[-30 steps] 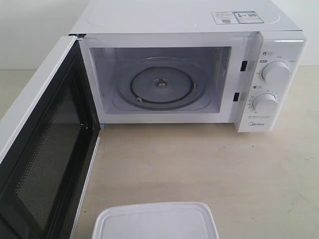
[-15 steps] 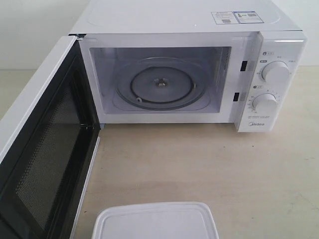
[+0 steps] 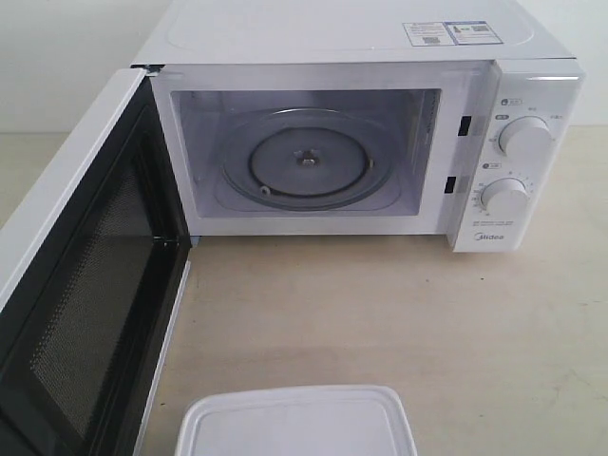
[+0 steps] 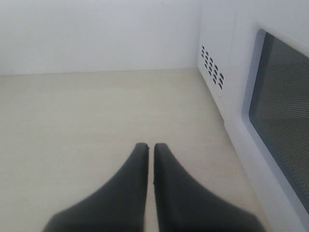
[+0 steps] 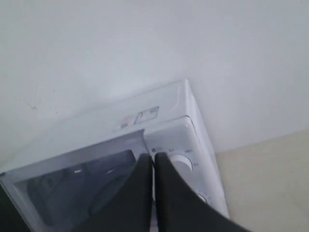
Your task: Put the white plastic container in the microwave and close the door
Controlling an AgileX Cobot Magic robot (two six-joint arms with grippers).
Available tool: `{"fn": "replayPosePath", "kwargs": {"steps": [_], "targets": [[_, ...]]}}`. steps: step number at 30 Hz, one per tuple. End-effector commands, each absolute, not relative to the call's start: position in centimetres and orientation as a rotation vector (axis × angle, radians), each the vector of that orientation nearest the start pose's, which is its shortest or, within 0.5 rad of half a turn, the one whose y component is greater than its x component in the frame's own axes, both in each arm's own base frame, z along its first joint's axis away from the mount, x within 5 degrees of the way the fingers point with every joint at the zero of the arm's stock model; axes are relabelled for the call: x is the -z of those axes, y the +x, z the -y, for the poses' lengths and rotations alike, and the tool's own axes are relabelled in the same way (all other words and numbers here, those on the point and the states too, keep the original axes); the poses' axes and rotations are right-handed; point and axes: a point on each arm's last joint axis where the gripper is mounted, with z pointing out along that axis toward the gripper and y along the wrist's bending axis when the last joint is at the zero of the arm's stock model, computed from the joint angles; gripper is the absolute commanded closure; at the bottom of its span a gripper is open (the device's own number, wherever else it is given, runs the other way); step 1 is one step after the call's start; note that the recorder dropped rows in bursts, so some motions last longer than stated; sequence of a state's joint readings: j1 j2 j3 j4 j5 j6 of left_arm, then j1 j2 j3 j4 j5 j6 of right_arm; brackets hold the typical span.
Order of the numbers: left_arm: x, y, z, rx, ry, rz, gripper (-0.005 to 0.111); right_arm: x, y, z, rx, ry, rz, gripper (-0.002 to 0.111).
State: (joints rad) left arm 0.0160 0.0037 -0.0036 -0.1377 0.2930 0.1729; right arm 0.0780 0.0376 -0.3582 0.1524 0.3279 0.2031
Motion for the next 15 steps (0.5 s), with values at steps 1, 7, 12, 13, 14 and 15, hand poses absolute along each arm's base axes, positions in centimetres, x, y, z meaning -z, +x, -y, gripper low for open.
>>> {"fn": "replayPosePath", "kwargs": {"steps": [1, 7, 12, 13, 14, 15], "targets": [[-18.7, 5.5, 0.3, -0.007, 0.048, -1.776, 0.102, -32.5, 2.3, -0.5, -0.452, 0.178, -1.277, 0.108], [-18.7, 5.5, 0.3, -0.007, 0.048, -1.776, 0.102, -36.8, 1.0, -0.1, -0.455, 0.171, -1.07, 0.108], [-18.7, 5.5, 0.3, -0.007, 0.048, -1.776, 0.102, -41.6, 3.9, -0.7, -0.446, 0.152, -1.213, 0.108], [-18.7, 5.5, 0.3, -0.007, 0.048, -1.776, 0.102, -42.3, 4.9, -0.9, -0.436, 0.131, -1.269, 0.108], [-18.7, 5.5, 0.3, -0.007, 0.048, -1.776, 0.102, -42.9, 5.7, -1.2, -0.426, 0.102, -1.322, 0.108], [-18.7, 5.5, 0.3, -0.007, 0.048, -1.776, 0.102, -42.9, 7.0, -1.6, -0.424, 0.069, -1.417, 0.108]]}}
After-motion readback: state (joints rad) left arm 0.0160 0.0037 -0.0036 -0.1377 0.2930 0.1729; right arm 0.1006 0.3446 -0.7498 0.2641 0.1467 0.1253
